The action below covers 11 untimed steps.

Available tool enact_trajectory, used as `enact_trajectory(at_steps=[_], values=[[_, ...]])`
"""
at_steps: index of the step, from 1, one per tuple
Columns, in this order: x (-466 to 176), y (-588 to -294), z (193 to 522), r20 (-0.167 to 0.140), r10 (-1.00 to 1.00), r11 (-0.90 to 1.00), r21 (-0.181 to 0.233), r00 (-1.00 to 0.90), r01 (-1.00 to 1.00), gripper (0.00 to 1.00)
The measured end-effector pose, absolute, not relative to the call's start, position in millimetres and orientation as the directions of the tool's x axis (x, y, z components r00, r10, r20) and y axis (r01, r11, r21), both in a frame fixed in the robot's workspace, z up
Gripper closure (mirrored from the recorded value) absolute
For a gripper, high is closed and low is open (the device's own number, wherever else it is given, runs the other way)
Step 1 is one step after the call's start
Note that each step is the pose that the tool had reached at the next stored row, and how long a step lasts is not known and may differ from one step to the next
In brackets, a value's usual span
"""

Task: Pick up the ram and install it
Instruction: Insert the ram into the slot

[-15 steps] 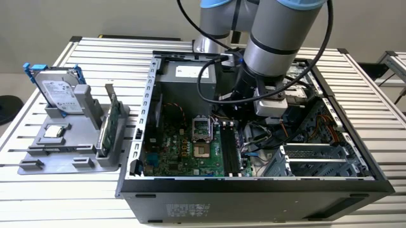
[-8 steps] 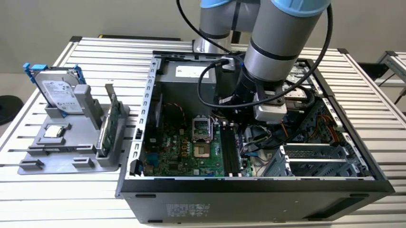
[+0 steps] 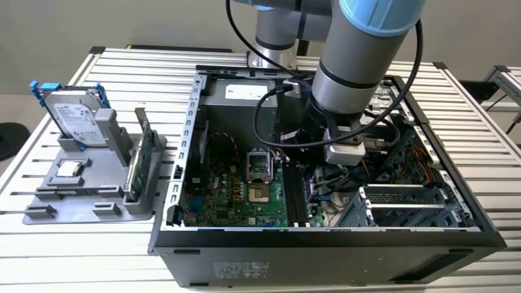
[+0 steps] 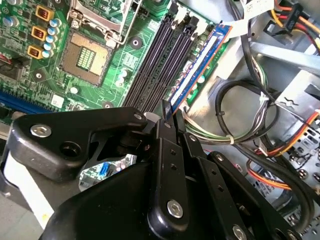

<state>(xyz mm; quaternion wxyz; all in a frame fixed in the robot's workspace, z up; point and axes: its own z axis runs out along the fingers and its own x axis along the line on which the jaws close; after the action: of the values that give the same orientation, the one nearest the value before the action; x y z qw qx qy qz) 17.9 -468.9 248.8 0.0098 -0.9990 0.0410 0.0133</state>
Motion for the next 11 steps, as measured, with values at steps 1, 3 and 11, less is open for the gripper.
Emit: enact_trajectory(at_steps=[1,3,11], values=[[18.0,-469.3,247.0,-0.027,-0.082,-0.996,-0.018,0.996,-0.082,1.00],[18.4,-469.8,243.6,-0.027,-0.082,-0.996,-0.019,0.996,-0.082,1.00],[18.6,-469.8,239.8,-0.027,-0.080,-0.997,-0.018,0.996,-0.081,1.00]])
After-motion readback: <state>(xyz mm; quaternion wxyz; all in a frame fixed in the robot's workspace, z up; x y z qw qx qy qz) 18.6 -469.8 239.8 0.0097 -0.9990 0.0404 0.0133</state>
